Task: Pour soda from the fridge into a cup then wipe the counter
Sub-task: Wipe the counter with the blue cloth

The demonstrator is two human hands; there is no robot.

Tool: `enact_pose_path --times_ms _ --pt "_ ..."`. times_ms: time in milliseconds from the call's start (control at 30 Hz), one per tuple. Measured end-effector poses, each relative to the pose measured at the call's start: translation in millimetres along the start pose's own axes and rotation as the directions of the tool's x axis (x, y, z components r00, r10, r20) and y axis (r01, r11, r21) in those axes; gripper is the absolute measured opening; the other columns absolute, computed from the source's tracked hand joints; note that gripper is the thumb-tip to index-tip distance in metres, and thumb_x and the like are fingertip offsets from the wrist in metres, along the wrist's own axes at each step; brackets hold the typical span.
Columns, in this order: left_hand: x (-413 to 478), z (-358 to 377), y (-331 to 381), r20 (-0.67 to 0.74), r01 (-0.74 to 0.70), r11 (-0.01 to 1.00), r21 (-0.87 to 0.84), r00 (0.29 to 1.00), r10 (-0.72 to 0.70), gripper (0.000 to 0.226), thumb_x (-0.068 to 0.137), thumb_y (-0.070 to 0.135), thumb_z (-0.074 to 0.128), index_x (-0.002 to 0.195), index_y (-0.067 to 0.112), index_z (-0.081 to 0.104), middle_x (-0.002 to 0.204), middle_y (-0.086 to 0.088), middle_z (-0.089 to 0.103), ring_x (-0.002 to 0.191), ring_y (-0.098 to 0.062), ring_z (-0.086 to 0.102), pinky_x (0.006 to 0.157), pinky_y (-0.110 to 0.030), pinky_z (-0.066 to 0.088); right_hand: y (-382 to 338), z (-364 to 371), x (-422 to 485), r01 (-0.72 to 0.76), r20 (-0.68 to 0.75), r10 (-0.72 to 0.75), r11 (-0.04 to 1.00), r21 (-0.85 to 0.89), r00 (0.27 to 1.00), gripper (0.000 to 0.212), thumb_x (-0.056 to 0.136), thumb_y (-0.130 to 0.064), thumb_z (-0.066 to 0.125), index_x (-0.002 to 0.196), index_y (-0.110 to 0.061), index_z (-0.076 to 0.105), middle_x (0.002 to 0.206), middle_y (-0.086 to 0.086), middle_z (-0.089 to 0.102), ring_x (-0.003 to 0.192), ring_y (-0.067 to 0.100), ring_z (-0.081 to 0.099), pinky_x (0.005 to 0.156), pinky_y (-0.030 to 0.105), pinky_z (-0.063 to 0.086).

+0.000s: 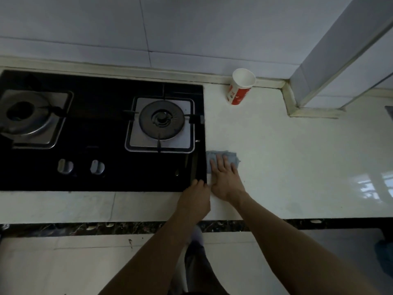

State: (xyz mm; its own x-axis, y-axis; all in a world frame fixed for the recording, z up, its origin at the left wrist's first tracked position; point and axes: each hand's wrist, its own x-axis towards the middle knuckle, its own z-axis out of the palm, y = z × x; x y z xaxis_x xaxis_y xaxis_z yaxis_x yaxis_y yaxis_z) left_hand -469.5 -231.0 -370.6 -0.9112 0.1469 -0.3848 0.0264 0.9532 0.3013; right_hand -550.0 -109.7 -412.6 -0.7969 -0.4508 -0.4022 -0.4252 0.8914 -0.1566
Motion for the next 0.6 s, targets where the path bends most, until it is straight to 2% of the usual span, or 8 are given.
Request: enact_pose_path --times_ms 67,167,267,333,433,533,600 --pt "12.9 -5.9 1.7 -0.028 0.011 1.000 0.012 1.000 -0.011 0.031 0.094 0.017 0.049 0.122 0.007 0.052 0.125 -0.011 0.052 0.120 -0.025 0.044 0.097 -0.034 0.045 6.0 -11.3 23.8 0.013 0.006 -0.013 1.000 -0.014 1.000 0.094 0.075 -0.058 0.024 0.155 -0.013 0.000 0.162 0.012 -0.007 0.149 0.030 -0.011 0.120 0.048 -0.003" --pt "36.6 -12.5 3.6 -0.089 0.028 0.999 0.036 0.996 -0.024 0.035 0.094 0.019 0.049 0.126 0.005 0.051 0.128 -0.011 0.049 0.121 -0.025 0.043 0.098 -0.033 0.045 17.0 -28.3 70.4 0.025 -0.001 -0.025 0.999 -0.039 1.000 0.085 0.088 -0.045 0.039 0.155 -0.013 -0.002 0.162 0.012 -0.009 0.149 0.030 -0.012 0.120 0.048 -0.006" --pt "61.4 -19.6 3.1 -0.086 0.045 0.996 0.077 0.996 -0.038 0.033 0.093 0.018 0.048 0.121 0.002 0.053 0.129 -0.015 0.048 0.121 -0.027 0.043 0.100 -0.035 0.043 27.1 -51.6 116.6 0.047 -0.023 -0.048 0.999 -0.027 0.999 0.084 0.085 -0.046 0.032 0.155 -0.011 0.001 0.162 0.014 -0.006 0.149 0.032 -0.012 0.120 0.050 -0.006" --pt "75.5 -24.7 1.5 -0.057 0.057 0.993 0.104 0.997 -0.051 0.030 0.095 0.017 0.047 0.118 0.001 0.054 0.124 -0.015 0.049 0.118 -0.028 0.044 0.097 -0.036 0.045 34.1 -65.6 144.9 0.066 -0.028 -0.067 0.997 -0.031 0.997 0.087 0.085 -0.051 0.035 0.155 -0.011 0.001 0.162 0.014 -0.007 0.148 0.032 -0.012 0.120 0.051 -0.005" --pt "91.1 -31.0 1.4 -0.001 0.071 0.993 0.093 0.997 -0.071 0.026 0.095 0.011 0.043 0.114 0.000 0.058 0.122 -0.015 0.051 0.116 -0.028 0.045 0.091 -0.036 0.050 44.2 -80.1 181.0 0.068 -0.043 -0.071 0.996 -0.057 0.997 0.085 0.086 -0.053 0.030 0.155 -0.012 0.000 0.162 0.013 -0.008 0.148 0.031 -0.013 0.120 0.050 -0.006" --pt "100.1 -36.6 2.5 0.037 0.086 0.993 0.078 0.995 -0.089 0.025 0.094 0.007 0.042 0.109 0.001 0.061 0.122 -0.015 0.053 0.114 -0.027 0.048 0.088 -0.036 0.051 46.4 -90.6 207.2 0.044 -0.055 -0.046 0.999 -0.027 0.997 0.087 0.079 -0.052 0.017 0.155 -0.012 0.002 0.162 0.012 -0.007 0.149 0.030 -0.012 0.120 0.051 -0.005" --pt "102.2 -38.3 3.6 0.057 0.090 0.992 0.084 0.994 -0.095 0.026 0.094 0.008 0.041 0.109 0.001 0.062 0.122 -0.016 0.054 0.114 -0.027 0.048 0.086 -0.037 0.051 47.3 -94.1 221.6 0.035 -0.065 -0.035 0.999 -0.009 0.997 0.082 0.084 -0.051 0.020 0.155 -0.012 0.002 0.162 0.012 -0.007 0.149 0.030 -0.012 0.120 0.050 -0.005"
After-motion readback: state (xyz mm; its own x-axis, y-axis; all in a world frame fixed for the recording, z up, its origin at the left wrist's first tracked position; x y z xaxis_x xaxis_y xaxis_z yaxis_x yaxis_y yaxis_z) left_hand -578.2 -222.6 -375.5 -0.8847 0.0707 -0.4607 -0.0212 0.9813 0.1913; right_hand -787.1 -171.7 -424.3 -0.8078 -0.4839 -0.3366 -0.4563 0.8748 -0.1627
